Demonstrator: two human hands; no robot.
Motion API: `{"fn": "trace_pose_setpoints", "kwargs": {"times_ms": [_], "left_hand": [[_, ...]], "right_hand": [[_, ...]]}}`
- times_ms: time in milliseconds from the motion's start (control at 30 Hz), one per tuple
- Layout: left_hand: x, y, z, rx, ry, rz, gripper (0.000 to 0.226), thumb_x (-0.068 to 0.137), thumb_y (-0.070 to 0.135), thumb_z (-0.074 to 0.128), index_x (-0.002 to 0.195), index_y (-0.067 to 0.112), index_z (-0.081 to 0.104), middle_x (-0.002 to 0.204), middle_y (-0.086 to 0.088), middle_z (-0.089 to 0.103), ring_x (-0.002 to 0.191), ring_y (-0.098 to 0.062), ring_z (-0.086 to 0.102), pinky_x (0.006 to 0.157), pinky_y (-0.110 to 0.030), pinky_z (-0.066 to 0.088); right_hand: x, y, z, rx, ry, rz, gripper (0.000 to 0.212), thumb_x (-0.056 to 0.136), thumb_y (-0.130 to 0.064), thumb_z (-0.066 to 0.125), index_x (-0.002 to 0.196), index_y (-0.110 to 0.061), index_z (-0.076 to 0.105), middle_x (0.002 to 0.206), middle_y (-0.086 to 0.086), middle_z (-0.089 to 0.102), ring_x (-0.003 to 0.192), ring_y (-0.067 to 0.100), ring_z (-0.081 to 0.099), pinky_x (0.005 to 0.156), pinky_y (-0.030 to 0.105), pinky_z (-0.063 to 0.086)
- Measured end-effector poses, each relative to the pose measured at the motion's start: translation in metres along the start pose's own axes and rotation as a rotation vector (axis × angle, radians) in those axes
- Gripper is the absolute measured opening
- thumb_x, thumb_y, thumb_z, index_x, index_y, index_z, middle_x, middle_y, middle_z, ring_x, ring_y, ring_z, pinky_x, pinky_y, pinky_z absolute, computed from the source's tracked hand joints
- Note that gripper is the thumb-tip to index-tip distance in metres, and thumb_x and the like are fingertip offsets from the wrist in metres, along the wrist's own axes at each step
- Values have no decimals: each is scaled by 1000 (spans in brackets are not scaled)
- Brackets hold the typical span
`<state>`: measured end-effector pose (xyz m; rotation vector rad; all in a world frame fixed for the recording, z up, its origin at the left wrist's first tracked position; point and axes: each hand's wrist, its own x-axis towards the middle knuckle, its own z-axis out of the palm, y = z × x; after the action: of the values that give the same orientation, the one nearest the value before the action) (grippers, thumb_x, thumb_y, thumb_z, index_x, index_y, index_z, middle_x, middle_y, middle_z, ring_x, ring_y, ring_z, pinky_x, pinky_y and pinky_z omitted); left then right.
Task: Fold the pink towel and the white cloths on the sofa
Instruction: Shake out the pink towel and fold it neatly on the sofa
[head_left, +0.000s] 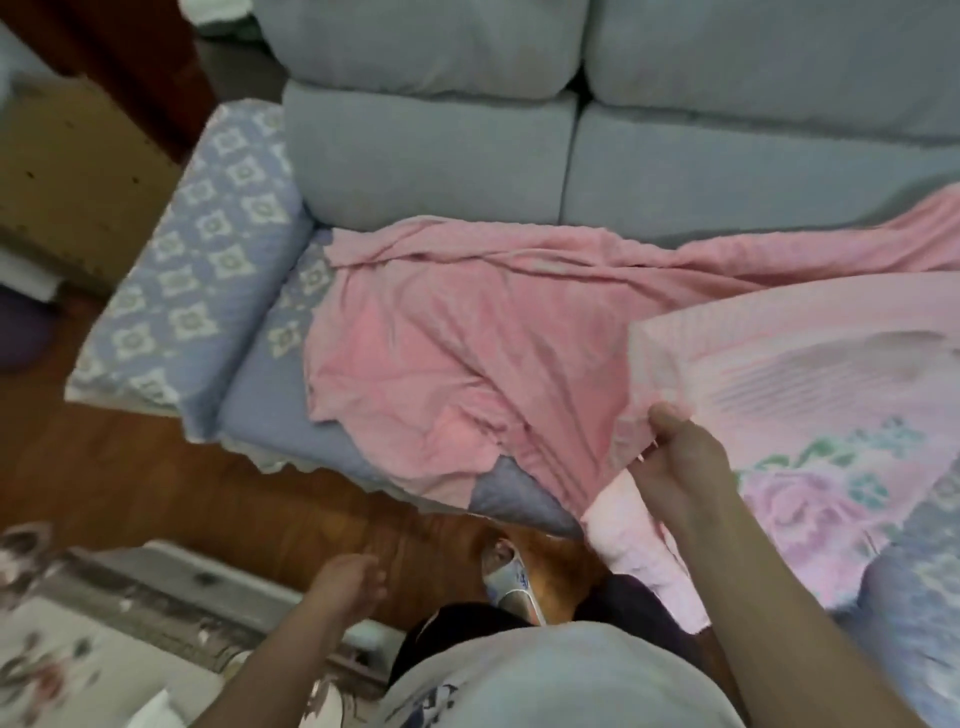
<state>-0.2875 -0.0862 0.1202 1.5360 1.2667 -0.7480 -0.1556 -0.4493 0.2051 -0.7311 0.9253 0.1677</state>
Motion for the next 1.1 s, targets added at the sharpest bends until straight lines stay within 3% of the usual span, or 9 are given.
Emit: {"fn": "trace_pose_setpoints", "kwargs": {"times_ms": [100,200,367,567,733,867,967,1033,1100], "left_hand": [[16,-15,-1,-46,8,-122,18,101,15,54,107,3,65,89,-13,67,78,-27,64,67,-30,47],[32,-12,29,-102,11,-165,18,99,17,58,108,2,66,88,-11,69,74,-23,61,67,-30,47],[83,28,89,-201,48,-99,16,94,19,58,92,8,70,102,-13,70,85,-25,59,78,-34,51],[188,65,141,-266,-131,-264,51,85,27,63,130,4,55,136,-15,57,69,-23,49,59,-39,47],[226,60,148,-389,-319,-470,38,96,17,58,132,8,51,93,-4,55,75,-18,52,63,-27,41],[216,73,98,-323,-305,-351,29,102,18,43,130,15,50,119,-7,62,110,-24,63,91,-39,46],[180,88,38,-145,-229,-165,19,89,23,57,103,11,60,95,-9,67,92,-27,66,82,-38,50],[164,106,-12,-118,-88,-41,15,77,24,62,81,10,64,81,-10,67,80,-28,65,72,-37,49],[141,140,-61,-374,26,59,7,86,12,61,81,14,64,87,-5,68,81,-23,65,68,-34,53]], "right_hand": [[16,23,-9,-44,119,78,13,93,0,54,90,-8,64,73,6,64,87,25,66,74,41,57],[32,37,-10,-77,192,88,14,89,-1,51,83,-9,61,74,6,63,101,30,65,91,41,55],[55,55,-4,-195,261,45,14,91,-3,48,93,-7,61,96,13,65,91,25,66,97,41,53],[74,80,23,-284,476,-66,14,95,-4,51,102,-1,63,92,16,66,95,31,67,94,46,56],[72,120,43,-221,617,-135,11,92,-2,51,89,-3,62,74,9,69,82,25,69,86,42,59],[63,154,73,-168,764,-173,16,98,-14,49,99,-5,61,75,8,70,64,18,72,77,35,60],[44,168,91,-240,810,-231,29,107,-27,39,108,-4,57,91,9,69,81,21,73,59,27,57],[30,165,93,-368,847,-284,36,109,-36,34,107,-7,55,99,9,70,91,22,73,67,31,55],[15,151,90,-594,920,-342,45,109,-42,32,107,-6,60,105,13,71,100,28,70,85,40,51]]}}
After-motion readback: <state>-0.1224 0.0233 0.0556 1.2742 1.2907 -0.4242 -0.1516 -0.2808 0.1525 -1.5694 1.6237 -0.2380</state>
